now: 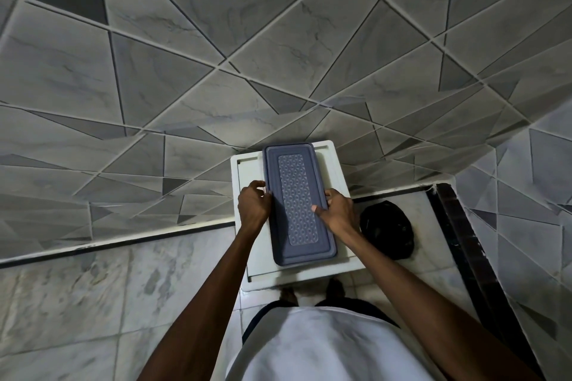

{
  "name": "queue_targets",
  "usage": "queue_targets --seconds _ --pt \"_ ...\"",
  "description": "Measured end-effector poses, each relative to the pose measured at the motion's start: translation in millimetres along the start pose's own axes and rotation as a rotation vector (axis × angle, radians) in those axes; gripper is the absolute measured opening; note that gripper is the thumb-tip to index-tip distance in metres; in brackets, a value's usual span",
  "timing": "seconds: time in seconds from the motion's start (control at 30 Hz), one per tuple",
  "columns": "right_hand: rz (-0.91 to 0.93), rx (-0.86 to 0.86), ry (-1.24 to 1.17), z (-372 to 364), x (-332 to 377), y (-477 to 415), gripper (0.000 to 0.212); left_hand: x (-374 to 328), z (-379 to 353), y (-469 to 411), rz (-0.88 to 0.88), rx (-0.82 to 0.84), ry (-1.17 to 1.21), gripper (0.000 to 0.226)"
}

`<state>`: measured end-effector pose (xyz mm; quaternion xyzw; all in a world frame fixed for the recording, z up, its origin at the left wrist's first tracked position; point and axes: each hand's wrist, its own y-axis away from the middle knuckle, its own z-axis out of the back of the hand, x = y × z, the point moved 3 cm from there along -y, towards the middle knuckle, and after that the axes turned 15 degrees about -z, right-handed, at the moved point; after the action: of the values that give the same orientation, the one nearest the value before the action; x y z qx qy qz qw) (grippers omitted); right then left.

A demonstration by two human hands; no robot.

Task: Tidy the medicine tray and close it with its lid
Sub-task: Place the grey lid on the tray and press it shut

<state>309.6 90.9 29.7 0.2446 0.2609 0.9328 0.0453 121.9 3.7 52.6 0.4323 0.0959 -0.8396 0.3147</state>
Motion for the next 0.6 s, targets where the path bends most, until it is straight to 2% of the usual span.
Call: queue_targets --seconds 0.13,0.23,0.3,0.4,0.53,0.6 --pt "0.043 -0.031 0.052 0.5 3.6 1.5 0.063 0.4 2.4 2.4 0.005 -0.026 0.006 0.039" --pt "0.034 -0.006 0.012 0.4 1.2 3.5 0.058 14.8 -0.4 4.6 0.045 0.057 0.064 0.042" --pt "0.022 0.021 -0.019 2.4 -1.1 6.4 0.053 24.2 -3.1 9.3 0.136 0.136 0.166 0.048" --pt "0.015 0.14 -0.04 3.5 -7.3 13.9 0.056 22.2 0.5 30.6 0.251 0.286 0.329 0.055" --pt "0.013 0.387 -0.013 7.4 -23.3 32.9 0.078 16.0 6.7 66.1 0.318 0.547 0.445 0.06" --pt "-0.057 0.493 -0.086 7.4 -33.6 43.2 0.072 17.0 5.7 82.4 0.358 0.607 0.45 0.049"
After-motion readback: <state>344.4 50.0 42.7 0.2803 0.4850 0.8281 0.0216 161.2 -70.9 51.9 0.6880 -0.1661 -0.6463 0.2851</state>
